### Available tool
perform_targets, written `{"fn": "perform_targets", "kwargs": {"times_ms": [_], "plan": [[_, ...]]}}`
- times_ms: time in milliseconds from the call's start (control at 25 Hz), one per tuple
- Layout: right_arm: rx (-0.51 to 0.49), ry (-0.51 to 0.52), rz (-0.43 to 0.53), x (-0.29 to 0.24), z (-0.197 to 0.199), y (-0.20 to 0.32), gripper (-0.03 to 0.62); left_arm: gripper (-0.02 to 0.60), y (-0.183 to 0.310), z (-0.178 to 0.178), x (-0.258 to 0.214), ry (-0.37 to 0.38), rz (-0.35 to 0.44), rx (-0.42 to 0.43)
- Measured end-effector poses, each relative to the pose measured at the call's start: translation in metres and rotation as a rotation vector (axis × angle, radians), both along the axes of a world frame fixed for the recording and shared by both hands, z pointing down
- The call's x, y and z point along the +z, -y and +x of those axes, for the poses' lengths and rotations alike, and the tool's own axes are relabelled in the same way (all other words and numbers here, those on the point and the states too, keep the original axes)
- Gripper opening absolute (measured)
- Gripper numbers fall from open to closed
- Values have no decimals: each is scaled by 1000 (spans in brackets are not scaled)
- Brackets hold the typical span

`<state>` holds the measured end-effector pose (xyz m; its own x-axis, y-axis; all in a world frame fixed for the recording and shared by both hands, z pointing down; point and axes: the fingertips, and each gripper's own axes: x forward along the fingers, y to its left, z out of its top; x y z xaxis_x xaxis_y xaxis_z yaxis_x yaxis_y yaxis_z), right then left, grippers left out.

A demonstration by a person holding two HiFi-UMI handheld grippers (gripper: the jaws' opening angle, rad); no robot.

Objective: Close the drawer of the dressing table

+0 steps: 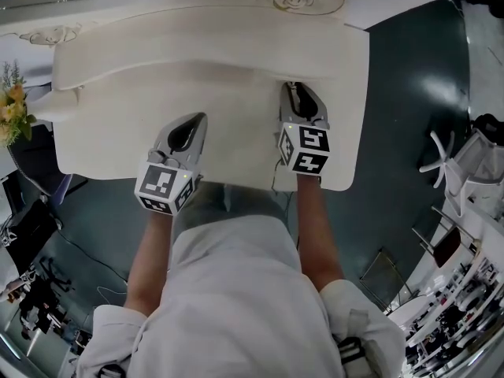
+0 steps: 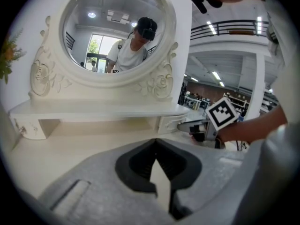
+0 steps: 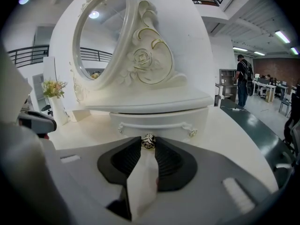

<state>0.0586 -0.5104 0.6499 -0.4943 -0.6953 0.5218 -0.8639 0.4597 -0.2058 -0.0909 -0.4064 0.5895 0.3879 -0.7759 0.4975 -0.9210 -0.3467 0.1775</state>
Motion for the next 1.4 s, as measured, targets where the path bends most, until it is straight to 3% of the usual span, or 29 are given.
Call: {"fn": "perform_targets", "kwargs": {"times_ms": [760, 1040, 1400], "plan": [[-11, -5, 9, -1, -6, 19, 92, 0, 3, 1, -10, 13, 19, -3], [-40, -21, 3, -2, -4, 13, 94, 0, -5, 5, -19, 15, 30, 3], [-5, -16, 8, -12, 8, -7, 94, 0, -18, -2, -28, 23, 49, -3]]}}
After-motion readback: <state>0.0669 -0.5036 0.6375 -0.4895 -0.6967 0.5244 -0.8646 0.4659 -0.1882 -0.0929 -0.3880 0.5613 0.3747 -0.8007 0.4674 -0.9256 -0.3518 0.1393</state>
